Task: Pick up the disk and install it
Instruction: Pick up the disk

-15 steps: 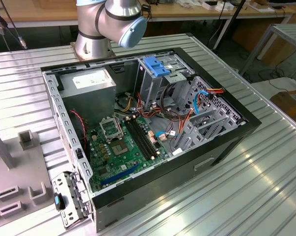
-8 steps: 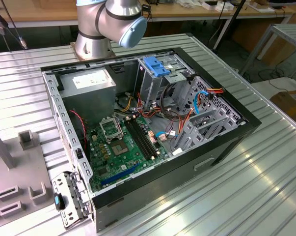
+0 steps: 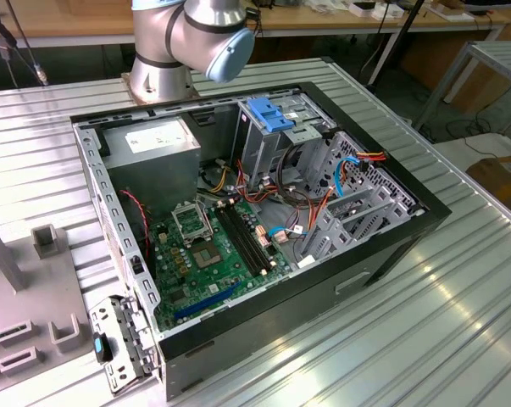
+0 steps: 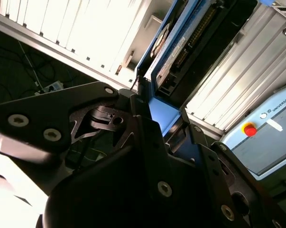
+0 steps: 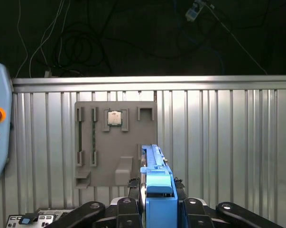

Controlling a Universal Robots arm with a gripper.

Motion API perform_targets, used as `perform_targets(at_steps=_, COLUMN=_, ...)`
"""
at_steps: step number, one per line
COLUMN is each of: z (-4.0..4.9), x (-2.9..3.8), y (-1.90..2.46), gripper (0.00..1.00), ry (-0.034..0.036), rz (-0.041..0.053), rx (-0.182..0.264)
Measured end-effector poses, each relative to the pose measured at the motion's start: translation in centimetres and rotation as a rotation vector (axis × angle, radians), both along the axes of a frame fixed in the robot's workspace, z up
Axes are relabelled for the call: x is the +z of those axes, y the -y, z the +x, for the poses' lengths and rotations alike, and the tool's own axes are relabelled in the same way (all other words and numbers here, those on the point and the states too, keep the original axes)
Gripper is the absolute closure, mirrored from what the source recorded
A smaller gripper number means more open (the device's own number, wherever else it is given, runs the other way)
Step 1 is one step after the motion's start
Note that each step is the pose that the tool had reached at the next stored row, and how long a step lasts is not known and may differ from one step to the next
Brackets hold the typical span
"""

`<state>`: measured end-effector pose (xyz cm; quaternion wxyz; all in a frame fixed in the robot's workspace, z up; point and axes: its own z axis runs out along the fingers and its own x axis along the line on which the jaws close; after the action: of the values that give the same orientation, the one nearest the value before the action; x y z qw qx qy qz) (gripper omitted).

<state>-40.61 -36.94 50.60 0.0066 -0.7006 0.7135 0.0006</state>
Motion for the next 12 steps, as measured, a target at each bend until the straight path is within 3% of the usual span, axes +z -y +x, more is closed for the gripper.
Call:
perform_targets(at_steps=5, z=0.58, x=0.00, y=0.00, gripper=0.63, ry=0.0000, rz=-0.0001, rx=0.000)
perform_targets(at_steps=12, z=2.05, x=-0.02, y=0.00, gripper=0.63, ry=-0.0001, rz=0.0000, rx=0.000)
